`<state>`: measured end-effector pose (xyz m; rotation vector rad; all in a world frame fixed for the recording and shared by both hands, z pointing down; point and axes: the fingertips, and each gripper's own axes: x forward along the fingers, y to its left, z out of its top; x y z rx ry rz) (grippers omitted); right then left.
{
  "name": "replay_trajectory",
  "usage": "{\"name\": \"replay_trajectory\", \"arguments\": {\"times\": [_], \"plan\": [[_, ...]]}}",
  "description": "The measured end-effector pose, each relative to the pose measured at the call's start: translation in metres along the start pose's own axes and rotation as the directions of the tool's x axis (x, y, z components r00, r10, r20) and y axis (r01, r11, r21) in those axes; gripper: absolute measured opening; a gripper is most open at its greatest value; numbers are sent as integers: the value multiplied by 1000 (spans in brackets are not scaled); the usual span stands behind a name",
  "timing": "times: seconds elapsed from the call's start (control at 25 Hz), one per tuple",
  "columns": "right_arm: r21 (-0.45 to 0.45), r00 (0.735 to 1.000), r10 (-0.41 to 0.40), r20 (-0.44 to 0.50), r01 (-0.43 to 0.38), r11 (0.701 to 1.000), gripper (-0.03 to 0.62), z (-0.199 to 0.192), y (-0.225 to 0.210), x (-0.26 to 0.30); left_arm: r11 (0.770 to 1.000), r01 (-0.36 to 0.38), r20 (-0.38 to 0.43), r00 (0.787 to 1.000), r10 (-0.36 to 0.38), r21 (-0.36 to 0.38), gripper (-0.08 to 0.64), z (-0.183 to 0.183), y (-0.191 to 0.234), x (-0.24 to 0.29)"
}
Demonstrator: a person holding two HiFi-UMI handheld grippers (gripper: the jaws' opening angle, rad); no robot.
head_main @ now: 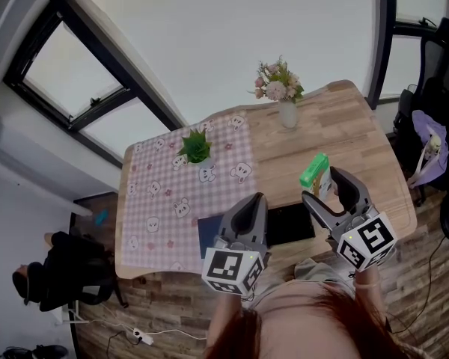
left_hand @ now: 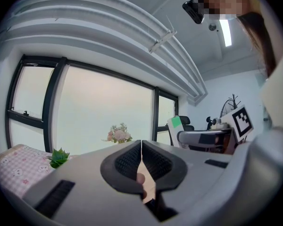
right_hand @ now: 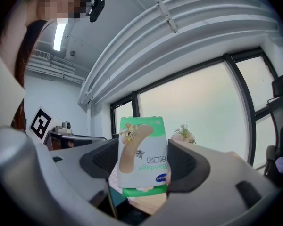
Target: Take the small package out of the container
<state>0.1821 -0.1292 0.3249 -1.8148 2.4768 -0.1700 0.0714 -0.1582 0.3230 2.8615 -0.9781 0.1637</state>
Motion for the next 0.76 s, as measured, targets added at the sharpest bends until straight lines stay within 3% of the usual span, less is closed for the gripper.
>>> {"name": "replay_trajectory", "arguments": {"times": [0.76], "plan": [[-2, 999, 34, -20, -34, 999, 321, -8, -3, 23, 999, -41, -19, 999, 41, -5, 11, -4, 22, 7]]}}
